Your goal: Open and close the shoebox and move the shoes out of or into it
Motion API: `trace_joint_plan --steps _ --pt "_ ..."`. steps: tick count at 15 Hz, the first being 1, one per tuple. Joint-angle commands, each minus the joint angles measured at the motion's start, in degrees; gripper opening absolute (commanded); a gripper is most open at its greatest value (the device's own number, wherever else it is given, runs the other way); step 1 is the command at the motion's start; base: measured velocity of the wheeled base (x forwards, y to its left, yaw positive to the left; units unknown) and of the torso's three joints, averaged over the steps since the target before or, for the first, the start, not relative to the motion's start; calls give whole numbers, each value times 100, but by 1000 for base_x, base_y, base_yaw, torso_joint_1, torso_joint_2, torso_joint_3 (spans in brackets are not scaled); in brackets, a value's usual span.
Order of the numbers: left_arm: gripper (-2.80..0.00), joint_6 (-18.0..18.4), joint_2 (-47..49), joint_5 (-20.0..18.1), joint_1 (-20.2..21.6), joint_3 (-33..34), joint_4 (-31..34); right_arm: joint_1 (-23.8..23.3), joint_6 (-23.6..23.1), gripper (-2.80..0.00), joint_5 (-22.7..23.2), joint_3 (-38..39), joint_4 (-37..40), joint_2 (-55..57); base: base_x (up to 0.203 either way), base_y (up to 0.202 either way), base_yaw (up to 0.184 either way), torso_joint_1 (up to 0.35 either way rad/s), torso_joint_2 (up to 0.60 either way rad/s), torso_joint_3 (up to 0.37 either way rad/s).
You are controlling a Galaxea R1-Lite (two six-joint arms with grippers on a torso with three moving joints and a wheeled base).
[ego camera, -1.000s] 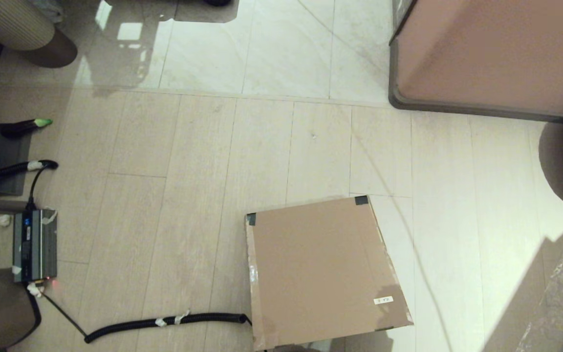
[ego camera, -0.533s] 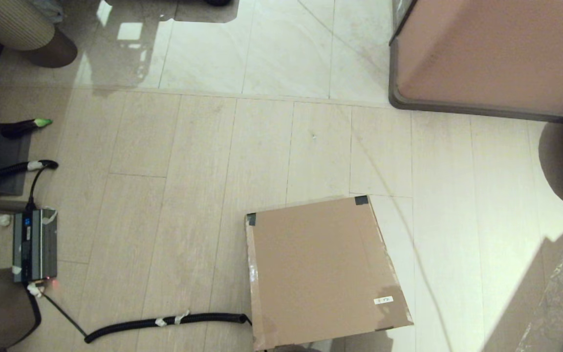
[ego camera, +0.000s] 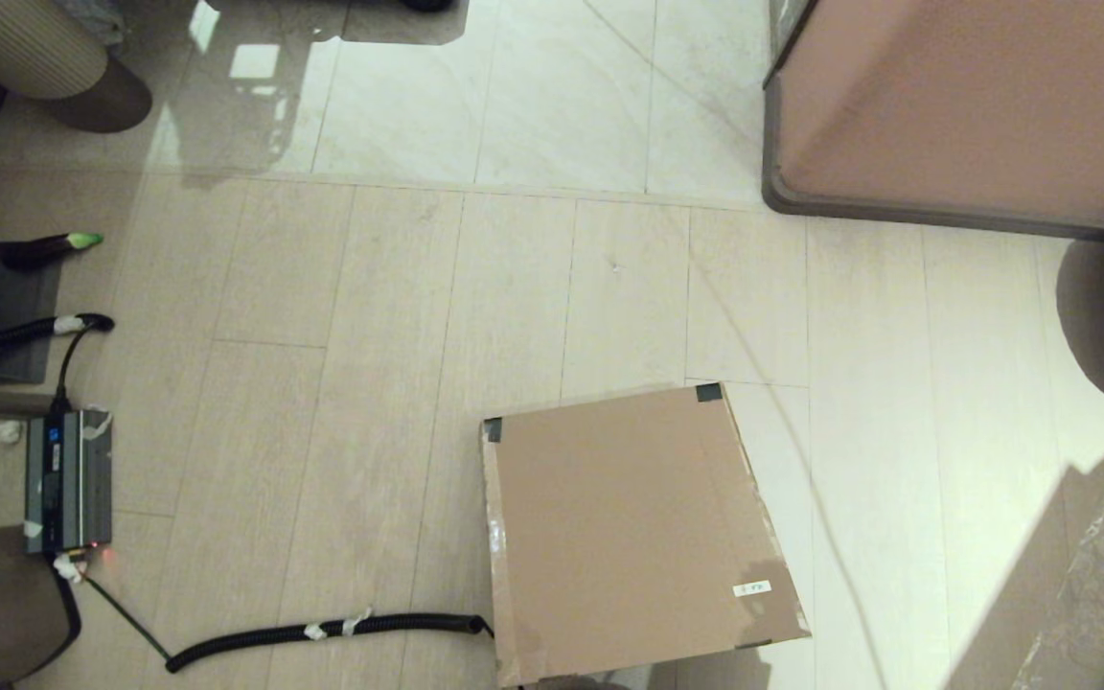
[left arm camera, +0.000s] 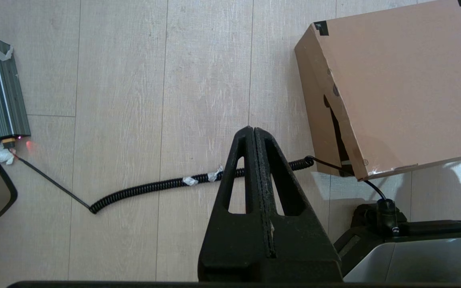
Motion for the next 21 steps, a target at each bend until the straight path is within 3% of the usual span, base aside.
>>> trace_joint_plan --steps 1,21 --pt "-280 0 1 1 0 0 -2 2 5 -280 -2 0 -4 9 0 0 0 0 0 0" --pt "-280 0 1 1 0 0 -2 2 5 -280 -2 0 4 9 0 0 0 0 0 0"
